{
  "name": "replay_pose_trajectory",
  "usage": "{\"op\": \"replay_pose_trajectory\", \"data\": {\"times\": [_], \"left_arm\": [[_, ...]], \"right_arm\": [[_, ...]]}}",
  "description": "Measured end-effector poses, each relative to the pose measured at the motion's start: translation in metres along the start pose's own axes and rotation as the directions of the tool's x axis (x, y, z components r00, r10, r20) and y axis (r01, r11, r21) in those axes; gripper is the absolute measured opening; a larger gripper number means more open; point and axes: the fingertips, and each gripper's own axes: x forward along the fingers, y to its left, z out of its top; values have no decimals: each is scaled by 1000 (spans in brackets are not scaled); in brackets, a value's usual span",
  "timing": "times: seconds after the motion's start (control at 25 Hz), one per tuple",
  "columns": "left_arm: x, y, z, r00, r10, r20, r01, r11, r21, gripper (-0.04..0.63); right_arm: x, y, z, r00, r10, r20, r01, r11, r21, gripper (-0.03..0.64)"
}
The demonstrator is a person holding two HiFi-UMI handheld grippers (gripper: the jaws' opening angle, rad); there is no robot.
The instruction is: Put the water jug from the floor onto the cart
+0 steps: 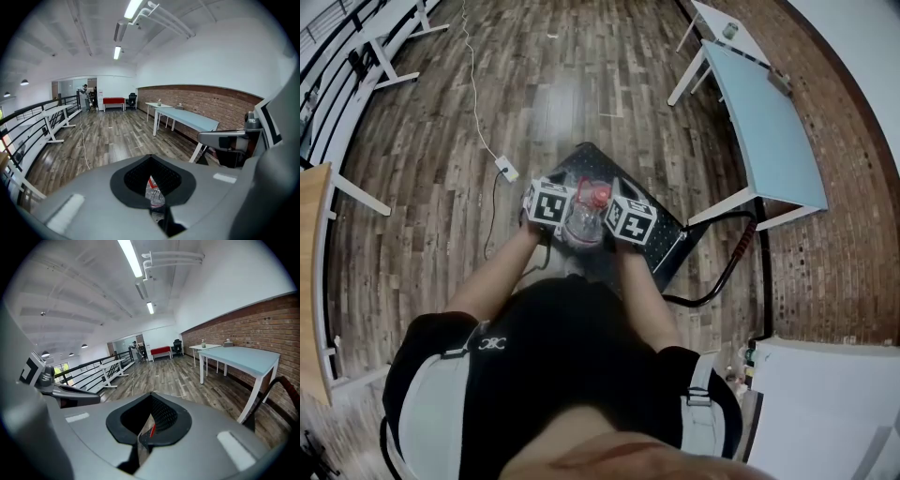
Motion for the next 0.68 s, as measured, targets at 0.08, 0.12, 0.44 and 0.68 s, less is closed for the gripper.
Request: {"op": "replay_pose_trajectory", "data": {"times": [0.08, 0.12, 0.44, 0.68], "left_arm": [[4, 0, -5, 1000, -9, -17, 8, 999, -32, 0], [8, 0, -8, 1000, -18, -21, 17, 999, -50, 0], [14, 0, -7, 999, -24, -35, 21, 996, -81, 0], [17, -4, -13, 999, -31, -45, 27, 995, -92, 0]], "right_arm": [[1, -3, 1, 1000, -1, 0, 1, 1000, 3, 12], [2, -5, 1, 1000, -3, -1, 3, 1000, 4, 12], [8, -10, -7, 1000, -5, -25, 5, 1000, 18, 12], [9, -14, -14, 999, 5, -42, -4, 1000, 21, 12]]}}
